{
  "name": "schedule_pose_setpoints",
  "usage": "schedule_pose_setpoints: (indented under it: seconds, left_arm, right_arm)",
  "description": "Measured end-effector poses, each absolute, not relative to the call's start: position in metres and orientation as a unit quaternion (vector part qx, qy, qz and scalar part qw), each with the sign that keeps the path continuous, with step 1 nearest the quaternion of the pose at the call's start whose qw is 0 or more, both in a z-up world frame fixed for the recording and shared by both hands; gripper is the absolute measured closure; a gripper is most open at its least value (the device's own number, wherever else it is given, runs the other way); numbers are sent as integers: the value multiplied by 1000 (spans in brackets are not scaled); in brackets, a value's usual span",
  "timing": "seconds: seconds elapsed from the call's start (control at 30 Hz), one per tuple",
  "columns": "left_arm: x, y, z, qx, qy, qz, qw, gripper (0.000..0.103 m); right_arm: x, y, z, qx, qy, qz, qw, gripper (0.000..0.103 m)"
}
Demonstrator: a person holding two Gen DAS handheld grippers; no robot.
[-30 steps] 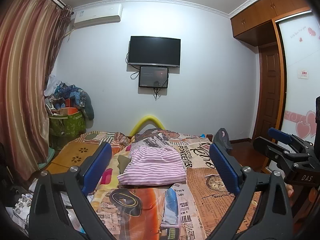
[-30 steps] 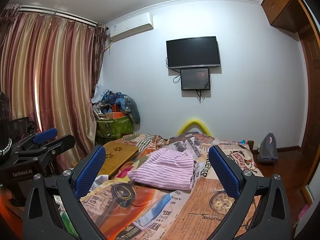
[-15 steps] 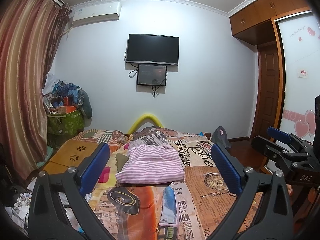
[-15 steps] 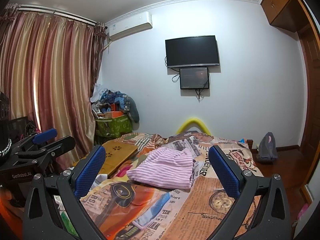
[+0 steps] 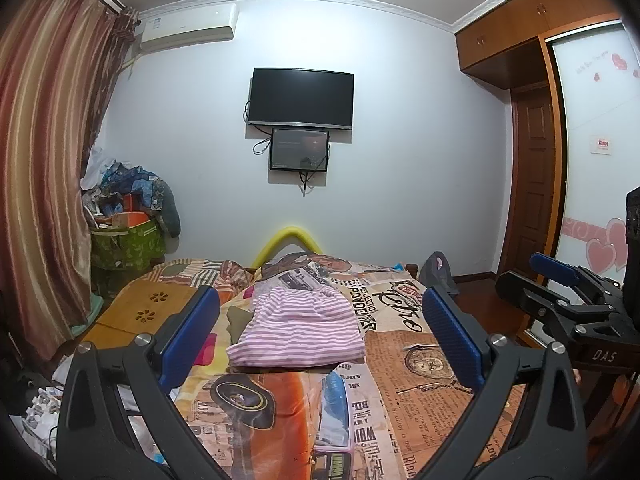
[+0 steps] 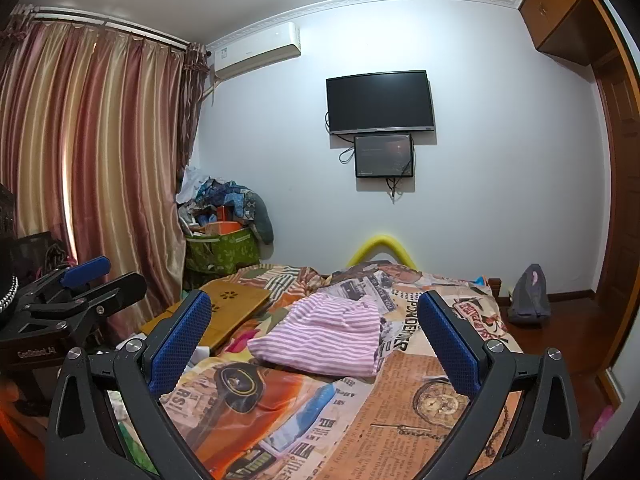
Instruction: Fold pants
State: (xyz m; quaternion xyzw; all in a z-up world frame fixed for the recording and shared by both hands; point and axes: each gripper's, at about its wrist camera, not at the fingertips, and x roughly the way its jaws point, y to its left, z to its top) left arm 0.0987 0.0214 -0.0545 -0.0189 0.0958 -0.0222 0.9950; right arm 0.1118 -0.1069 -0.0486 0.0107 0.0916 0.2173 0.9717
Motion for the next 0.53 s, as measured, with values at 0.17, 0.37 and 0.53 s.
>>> schedule_pose_setpoints:
  seconds: [0.17, 0.37, 0.53]
  left_arm:
    - [98, 22, -54, -20, 96, -26, 995, 1]
    - [98, 22, -55, -21, 95, -23, 995, 1]
    - [100, 23, -56, -22, 98, -23, 995, 1]
  right_arm:
    - [112, -108, -49, 11, 92, 217, 972, 1]
    - [113, -109, -49, 10, 94, 217, 972, 1]
    - [114, -110, -49, 11, 95, 217, 971, 1]
